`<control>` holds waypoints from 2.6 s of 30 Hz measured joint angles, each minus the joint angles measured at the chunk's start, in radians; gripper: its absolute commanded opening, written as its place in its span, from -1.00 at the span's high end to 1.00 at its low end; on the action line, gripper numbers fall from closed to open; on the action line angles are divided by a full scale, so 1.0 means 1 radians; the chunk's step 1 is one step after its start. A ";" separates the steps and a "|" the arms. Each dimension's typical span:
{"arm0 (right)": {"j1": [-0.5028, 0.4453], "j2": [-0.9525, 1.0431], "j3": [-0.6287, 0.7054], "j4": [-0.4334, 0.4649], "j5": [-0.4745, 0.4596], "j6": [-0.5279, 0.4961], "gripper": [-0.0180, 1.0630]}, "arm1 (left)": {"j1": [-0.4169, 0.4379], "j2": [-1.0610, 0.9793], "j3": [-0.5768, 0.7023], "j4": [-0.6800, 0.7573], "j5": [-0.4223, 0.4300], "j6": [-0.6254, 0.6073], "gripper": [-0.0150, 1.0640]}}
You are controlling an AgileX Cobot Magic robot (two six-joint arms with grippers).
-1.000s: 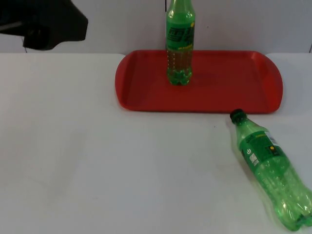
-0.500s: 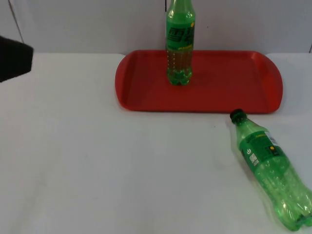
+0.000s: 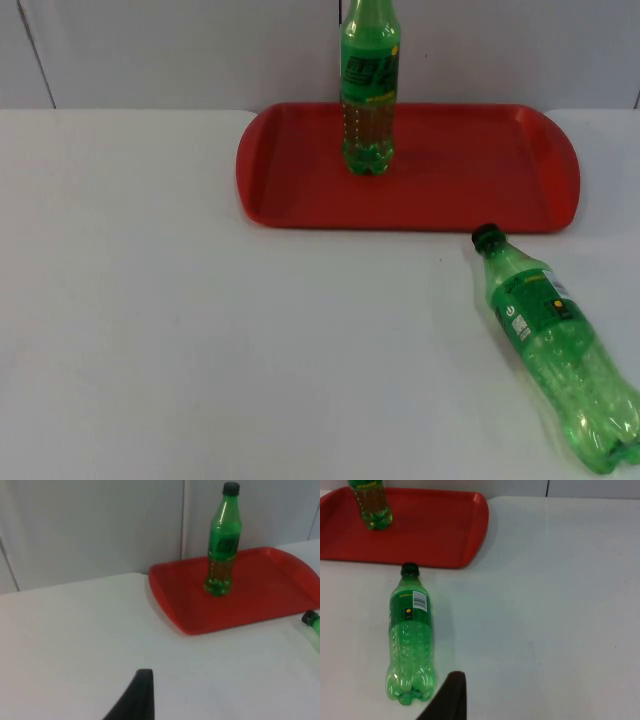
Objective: Place the bottle upright on the tray.
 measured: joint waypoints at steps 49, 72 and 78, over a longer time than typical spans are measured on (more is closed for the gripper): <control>0.000 0.000 0.000 0.000 0.000 0.002 -0.98 | 0.000 -0.217 -0.003 -0.257 0.371 0.349 -0.98; 0.000 0.000 0.000 0.000 0.000 0.004 -0.98 | 0.000 -0.217 -0.003 -0.257 0.371 0.349 -0.98; 0.000 0.000 0.000 0.000 0.000 0.004 -0.98 | 0.000 -0.217 -0.003 -0.257 0.371 0.349 -0.98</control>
